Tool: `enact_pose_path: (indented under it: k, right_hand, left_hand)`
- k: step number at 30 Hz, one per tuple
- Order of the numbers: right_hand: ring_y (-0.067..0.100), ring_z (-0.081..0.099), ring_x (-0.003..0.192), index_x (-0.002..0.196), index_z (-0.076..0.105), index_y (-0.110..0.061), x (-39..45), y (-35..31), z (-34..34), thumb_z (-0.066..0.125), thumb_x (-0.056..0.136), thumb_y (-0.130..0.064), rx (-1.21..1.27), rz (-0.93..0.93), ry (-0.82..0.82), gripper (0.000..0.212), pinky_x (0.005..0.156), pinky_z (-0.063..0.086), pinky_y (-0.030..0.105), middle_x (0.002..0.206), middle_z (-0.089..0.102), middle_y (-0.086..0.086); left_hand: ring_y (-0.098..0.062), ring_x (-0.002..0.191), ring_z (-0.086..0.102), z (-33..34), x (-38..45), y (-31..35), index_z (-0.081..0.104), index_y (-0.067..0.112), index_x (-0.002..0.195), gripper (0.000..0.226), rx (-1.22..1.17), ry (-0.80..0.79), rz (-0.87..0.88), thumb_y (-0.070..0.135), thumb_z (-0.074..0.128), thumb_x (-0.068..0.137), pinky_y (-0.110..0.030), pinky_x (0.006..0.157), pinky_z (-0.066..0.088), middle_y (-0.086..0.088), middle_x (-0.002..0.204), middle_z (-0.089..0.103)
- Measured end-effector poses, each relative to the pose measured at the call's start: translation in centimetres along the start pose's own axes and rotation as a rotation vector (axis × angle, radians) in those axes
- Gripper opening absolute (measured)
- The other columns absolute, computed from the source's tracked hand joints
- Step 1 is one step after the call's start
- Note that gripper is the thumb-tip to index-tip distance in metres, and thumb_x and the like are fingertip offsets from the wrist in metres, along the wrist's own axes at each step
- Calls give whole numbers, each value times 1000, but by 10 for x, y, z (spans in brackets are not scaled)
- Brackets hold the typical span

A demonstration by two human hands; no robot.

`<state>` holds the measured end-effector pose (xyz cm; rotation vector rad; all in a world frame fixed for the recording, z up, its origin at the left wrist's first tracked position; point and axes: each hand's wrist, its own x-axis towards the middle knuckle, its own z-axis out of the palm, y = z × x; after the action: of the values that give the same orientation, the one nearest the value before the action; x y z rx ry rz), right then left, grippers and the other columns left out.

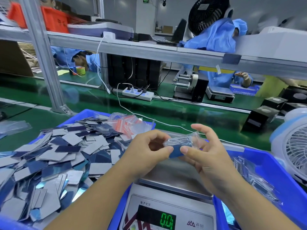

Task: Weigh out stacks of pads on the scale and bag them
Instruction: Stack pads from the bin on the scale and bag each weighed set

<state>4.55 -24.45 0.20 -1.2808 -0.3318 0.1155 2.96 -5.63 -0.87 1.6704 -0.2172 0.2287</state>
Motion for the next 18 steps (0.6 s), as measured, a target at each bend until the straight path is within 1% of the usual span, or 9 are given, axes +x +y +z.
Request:
enact_pose_path:
  k: [3, 5, 6, 8, 10, 12, 13, 15, 18]
  right_hand:
    - [21, 69, 90, 102, 63, -24, -1, -3, 2, 76, 71, -11, -11, -80, 33, 37, 70, 57, 35, 102, 64, 10]
    - [17, 65, 88, 87, 67, -23, 0, -7, 2, 67, 84, -11, -22, -109, 45, 12, 65, 55, 32, 97, 66, 8]
    - [18, 63, 86, 80, 69, -22, 1, -7, 0, 61, 91, -9, -51, -116, 53, 19, 63, 55, 30, 95, 66, 10]
    - [16, 60, 77, 73, 72, -17, 2, -8, -2, 54, 96, -5, -126, -110, 86, 31, 59, 53, 26, 84, 65, 9]
    - [12, 60, 66, 73, 73, -14, 2, -8, -3, 60, 92, -5, -164, -91, 97, 24, 57, 53, 23, 72, 63, 5]
    - [14, 62, 63, 77, 74, -13, 4, -8, -5, 72, 82, -11, -154, -57, 68, 5, 56, 53, 24, 70, 64, 5]
    - [17, 63, 63, 80, 75, -13, 4, -9, -6, 77, 74, -18, -150, -42, 49, 8, 56, 53, 25, 71, 66, 7]
    - [20, 65, 66, 84, 76, -13, 4, -10, -9, 86, 63, -24, -180, -13, 10, 25, 56, 53, 26, 73, 68, 9]
    - [19, 65, 64, 85, 77, -14, 3, -10, -10, 88, 62, -21, -210, 3, 14, 26, 54, 52, 27, 76, 70, 7]
  left_hand:
    - [-9, 61, 62, 0, 2, 2, 72, 23, 88, 18, -60, 65, -12, 25, 71, 70, -30, 67, 57, 13, 71, 65]
    - [-10, 57, 61, -1, 3, 4, 71, 20, 88, 18, -113, 88, -11, 21, 70, 70, -25, 61, 55, 12, 68, 64]
    - [-10, 56, 61, -2, 3, 4, 71, 20, 88, 18, -131, 91, -13, 20, 69, 70, -22, 59, 53, 12, 66, 62]
    - [-13, 52, 61, -3, 1, 4, 73, 25, 85, 16, -152, 75, -18, 19, 70, 70, -19, 59, 52, 13, 66, 61]
    - [-14, 51, 62, -2, 0, 4, 75, 28, 81, 14, -158, 46, -24, 19, 71, 71, -19, 60, 52, 12, 70, 62]
    - [-16, 52, 62, -2, 1, 4, 74, 27, 83, 14, -163, 47, -29, 20, 72, 71, -22, 61, 53, 12, 69, 61]
    - [-17, 51, 62, -2, 1, 4, 73, 26, 85, 16, -164, 54, -30, 21, 71, 71, -25, 62, 54, 12, 67, 61]
    - [-18, 52, 61, -4, 2, 4, 71, 23, 91, 20, -162, 57, -33, 23, 71, 71, -30, 66, 56, 13, 65, 60]
    - [-16, 52, 61, -5, 1, 5, 70, 21, 94, 22, -152, 34, -30, 23, 71, 72, -26, 63, 55, 14, 65, 62]
